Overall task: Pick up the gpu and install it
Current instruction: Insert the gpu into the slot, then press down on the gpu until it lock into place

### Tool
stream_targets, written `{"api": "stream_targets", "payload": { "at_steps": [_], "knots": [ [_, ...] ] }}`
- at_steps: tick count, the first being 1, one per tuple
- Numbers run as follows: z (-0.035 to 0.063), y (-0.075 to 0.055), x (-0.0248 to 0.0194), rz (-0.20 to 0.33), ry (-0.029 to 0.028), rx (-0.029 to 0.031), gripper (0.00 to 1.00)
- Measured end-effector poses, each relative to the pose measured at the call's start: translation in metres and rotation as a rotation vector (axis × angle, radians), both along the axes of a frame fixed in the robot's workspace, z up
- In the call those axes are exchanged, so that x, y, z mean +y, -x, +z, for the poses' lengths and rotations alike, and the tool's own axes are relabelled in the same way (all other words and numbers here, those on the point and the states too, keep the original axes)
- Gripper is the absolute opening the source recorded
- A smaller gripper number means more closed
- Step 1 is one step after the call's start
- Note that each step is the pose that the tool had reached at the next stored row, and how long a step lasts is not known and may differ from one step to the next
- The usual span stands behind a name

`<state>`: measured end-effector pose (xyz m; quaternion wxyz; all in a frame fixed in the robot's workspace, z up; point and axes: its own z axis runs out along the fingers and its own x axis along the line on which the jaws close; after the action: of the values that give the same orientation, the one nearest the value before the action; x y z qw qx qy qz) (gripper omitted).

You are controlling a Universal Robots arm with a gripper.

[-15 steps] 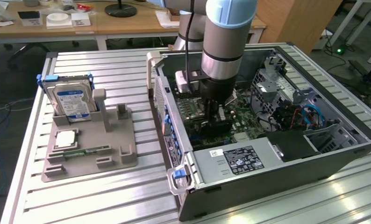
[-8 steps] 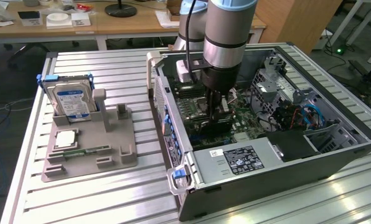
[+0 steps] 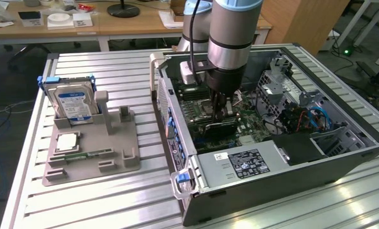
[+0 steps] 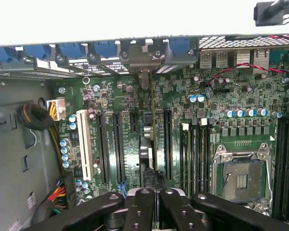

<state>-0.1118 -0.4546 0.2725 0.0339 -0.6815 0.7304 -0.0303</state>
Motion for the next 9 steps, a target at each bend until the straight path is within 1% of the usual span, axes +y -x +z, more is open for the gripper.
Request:
{"api": "stream_targets", "payload": {
  "at_steps": [9],
  "knots": [
    [0.0, 0.0, 0.0, 0.0, 0.0, 0.0, 0.11]
  ]
}}
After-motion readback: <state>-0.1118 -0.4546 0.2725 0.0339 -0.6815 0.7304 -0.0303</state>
